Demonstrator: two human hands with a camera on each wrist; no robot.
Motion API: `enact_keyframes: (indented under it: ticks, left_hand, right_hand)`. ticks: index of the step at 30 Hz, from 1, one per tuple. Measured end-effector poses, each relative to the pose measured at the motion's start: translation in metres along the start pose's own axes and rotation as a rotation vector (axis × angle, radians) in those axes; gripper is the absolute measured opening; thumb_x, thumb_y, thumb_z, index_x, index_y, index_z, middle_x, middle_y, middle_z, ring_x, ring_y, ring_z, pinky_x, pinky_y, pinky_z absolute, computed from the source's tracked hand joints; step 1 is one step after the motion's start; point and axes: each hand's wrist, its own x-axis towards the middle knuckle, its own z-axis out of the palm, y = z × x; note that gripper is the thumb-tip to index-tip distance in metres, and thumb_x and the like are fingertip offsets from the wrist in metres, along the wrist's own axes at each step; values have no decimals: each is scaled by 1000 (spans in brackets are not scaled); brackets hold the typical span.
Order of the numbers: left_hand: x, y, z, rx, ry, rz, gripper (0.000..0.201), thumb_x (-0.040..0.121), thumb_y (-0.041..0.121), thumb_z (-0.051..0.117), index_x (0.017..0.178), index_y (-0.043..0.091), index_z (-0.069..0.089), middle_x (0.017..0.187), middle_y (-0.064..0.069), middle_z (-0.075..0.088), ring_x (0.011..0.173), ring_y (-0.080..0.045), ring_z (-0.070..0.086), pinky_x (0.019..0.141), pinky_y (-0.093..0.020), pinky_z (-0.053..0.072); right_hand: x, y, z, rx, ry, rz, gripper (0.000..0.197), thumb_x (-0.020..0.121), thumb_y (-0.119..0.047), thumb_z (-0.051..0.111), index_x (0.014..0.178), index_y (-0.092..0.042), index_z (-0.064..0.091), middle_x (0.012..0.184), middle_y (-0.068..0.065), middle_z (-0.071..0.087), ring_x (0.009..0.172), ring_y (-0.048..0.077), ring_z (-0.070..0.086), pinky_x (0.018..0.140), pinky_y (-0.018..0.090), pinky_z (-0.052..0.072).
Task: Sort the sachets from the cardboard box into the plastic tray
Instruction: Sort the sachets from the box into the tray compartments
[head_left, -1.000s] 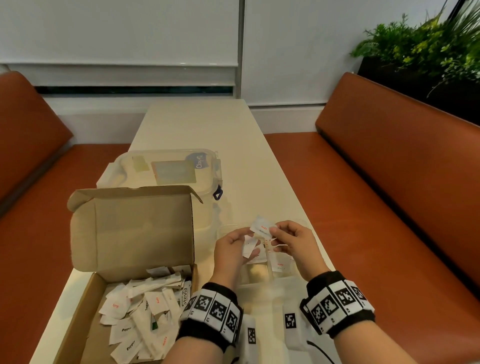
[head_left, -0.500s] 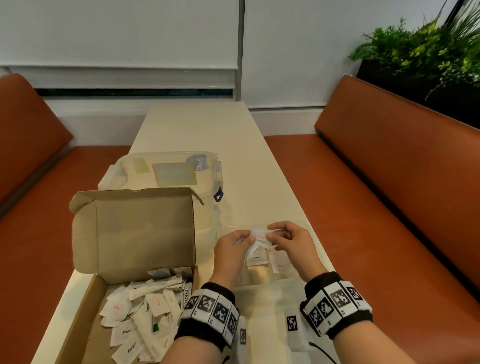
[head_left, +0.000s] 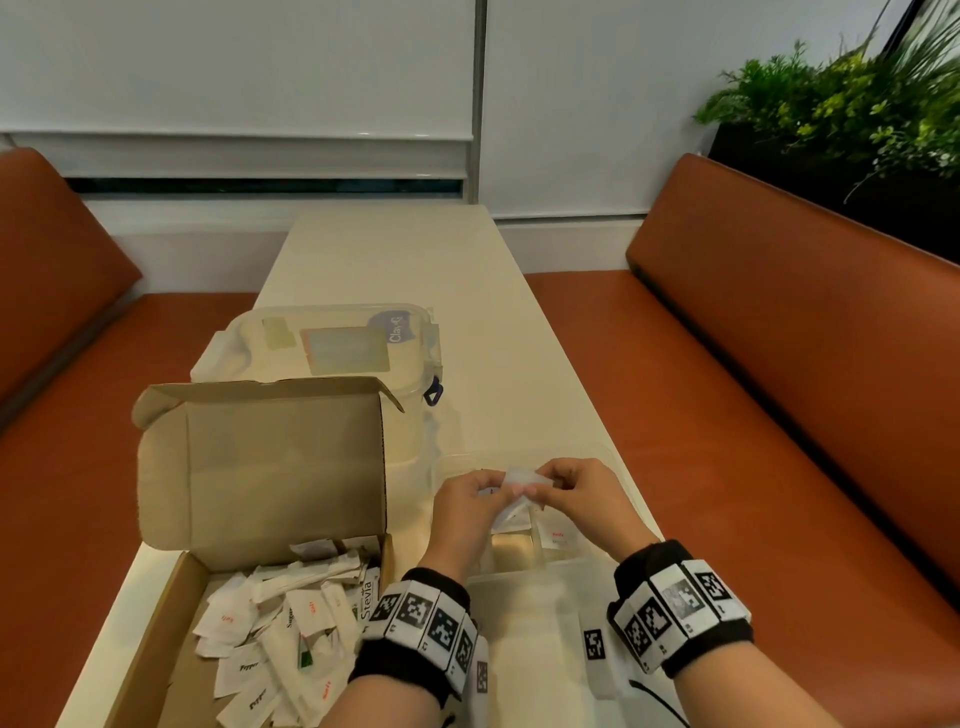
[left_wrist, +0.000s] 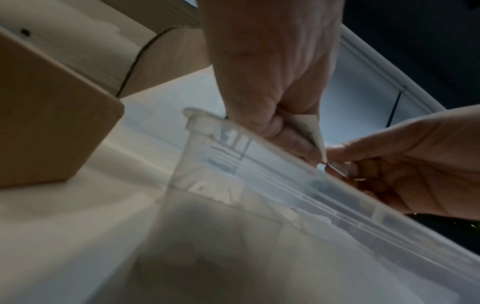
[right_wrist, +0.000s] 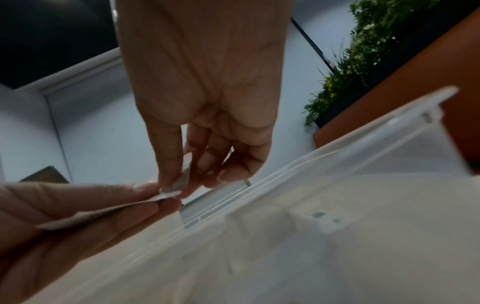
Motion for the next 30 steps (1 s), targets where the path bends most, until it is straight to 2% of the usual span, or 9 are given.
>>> enact_keyframes:
  ticks: [2, 6, 9, 14, 19, 22, 24, 27, 30]
  left_hand:
    - [-2, -2, 3, 34, 6, 7, 13, 85, 20, 69, 94, 13, 75, 93, 3, 72, 95, -11, 63, 84, -22, 48]
    - [-4, -7, 2, 8, 122, 13, 12, 87, 15, 66, 95, 18, 73, 92, 10, 70, 91, -2, 61, 74, -8, 43]
    - [-4, -10, -4, -8, 180, 17, 17, 91, 11, 60, 101, 17, 72, 94, 9, 69, 89, 3, 59, 71, -2, 42]
    - [-4, -13, -4, 5, 191, 28, 21, 92, 7, 58, 106, 14, 71, 98, 5, 69, 93, -1, 61, 83, -8, 42]
    - [-4, -14, -3, 46, 182, 35, 22, 91, 7, 58, 105, 15, 72, 98, 8, 68, 93, 1, 59, 82, -4, 41]
    - [-4, -15, -3, 50, 180, 36, 22, 91, 6, 58, 106, 13, 72, 95, 11, 67, 89, 10, 56, 73, 4, 39]
    - [-5, -14, -3, 39, 170, 25, 22, 91, 5, 57, 107, 12, 71, 93, 12, 67, 89, 9, 57, 74, 4, 40]
    - [-5, -12, -2, 28, 161, 15, 23, 92, 4, 55, 106, 11, 72, 100, 2, 71, 101, -7, 61, 91, -12, 42]
    - [-6, -11, 0, 10, 157, 1, 23, 92, 4, 55, 104, 12, 72, 98, 3, 71, 105, -10, 60, 95, -17, 40]
  right_hand:
    - [-2, 0, -3, -68, 2, 2, 17, 81, -28, 72, 70, -16, 69, 68, 11, 63, 60, 10, 49, 56, 15, 37]
    - [0, 10, -14, -299, 73, 72, 17, 85, -25, 68, 70, -18, 69, 66, -8, 61, 58, 1, 48, 50, 9, 35]
    - [-2, 20, -17, -454, 5, 127, 19, 86, -26, 67, 68, -20, 69, 75, -11, 63, 64, -2, 51, 51, 8, 32]
    - [-4, 31, -6, -558, -4, 107, 10, 81, -24, 73, 82, -15, 77, 70, -13, 59, 60, -2, 49, 48, 6, 31]
    - [-2, 33, 0, -681, -97, 98, 9, 85, -21, 68, 84, -13, 72, 74, -7, 54, 70, 8, 51, 58, 13, 34]
    - [-7, 33, -1, -657, -79, 62, 14, 80, -16, 70, 80, -18, 56, 77, -6, 55, 73, 12, 51, 59, 18, 37]
    - [-9, 32, 0, -606, -66, 47, 24, 76, -17, 72, 77, -18, 48, 78, -4, 53, 71, 14, 48, 59, 21, 36]
    - [-9, 33, 2, -628, -67, 41, 28, 78, -19, 70, 69, -21, 44, 80, -2, 51, 72, 15, 47, 61, 23, 34]
    - [-7, 37, 2, -674, -62, 49, 31, 80, -16, 68, 67, -21, 41, 79, -2, 49, 71, 14, 45, 61, 22, 32]
